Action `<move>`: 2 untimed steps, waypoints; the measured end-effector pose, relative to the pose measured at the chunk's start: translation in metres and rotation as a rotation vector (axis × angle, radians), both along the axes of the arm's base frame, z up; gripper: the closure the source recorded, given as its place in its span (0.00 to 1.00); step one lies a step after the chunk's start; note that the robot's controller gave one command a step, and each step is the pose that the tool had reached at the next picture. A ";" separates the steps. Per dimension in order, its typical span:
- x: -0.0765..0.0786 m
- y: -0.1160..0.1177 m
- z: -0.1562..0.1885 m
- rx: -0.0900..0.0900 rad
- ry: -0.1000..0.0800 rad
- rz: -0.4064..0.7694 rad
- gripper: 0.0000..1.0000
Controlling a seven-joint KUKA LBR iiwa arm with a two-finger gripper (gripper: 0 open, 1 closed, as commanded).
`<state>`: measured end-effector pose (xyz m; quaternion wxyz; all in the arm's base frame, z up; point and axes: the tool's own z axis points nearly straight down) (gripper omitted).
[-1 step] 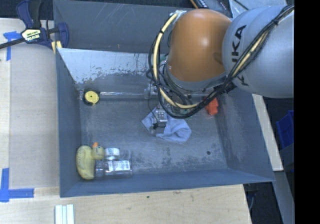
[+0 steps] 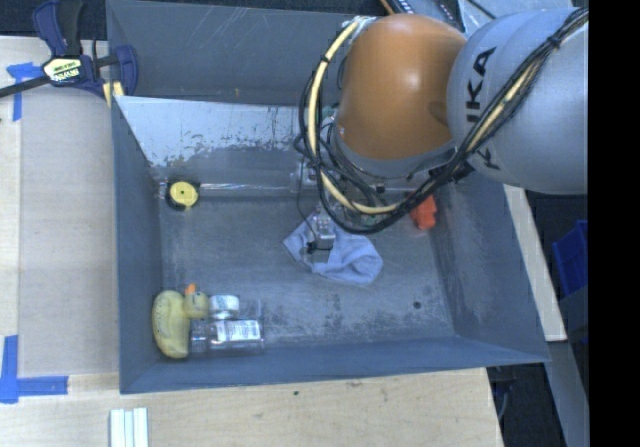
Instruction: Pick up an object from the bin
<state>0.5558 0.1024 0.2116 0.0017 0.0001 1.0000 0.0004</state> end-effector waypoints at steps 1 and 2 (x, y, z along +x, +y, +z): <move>0.037 -0.064 -0.113 0.000 0.001 -0.122 0.00; 0.047 -0.081 -0.140 0.001 -0.004 -0.108 0.00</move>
Offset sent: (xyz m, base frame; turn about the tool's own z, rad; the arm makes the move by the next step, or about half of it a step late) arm 0.0456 -0.0811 -0.1416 0.1072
